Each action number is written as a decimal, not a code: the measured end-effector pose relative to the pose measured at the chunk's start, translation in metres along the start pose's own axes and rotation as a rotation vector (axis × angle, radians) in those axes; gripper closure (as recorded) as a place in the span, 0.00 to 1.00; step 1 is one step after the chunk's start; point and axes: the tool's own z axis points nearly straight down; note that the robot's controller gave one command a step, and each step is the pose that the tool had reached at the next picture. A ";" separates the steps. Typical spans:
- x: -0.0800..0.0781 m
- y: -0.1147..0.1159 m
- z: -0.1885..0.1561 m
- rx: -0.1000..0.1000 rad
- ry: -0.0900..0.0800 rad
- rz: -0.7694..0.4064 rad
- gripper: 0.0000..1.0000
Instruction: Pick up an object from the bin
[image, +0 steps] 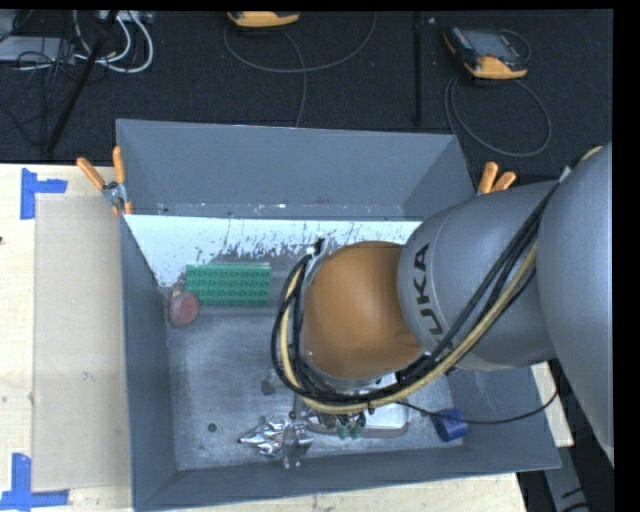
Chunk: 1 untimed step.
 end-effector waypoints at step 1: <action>-0.009 -0.006 0.062 -0.002 -0.026 -0.207 0.00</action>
Offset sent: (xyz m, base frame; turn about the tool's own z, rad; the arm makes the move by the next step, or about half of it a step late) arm 0.0057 -0.0063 -0.0626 -0.2087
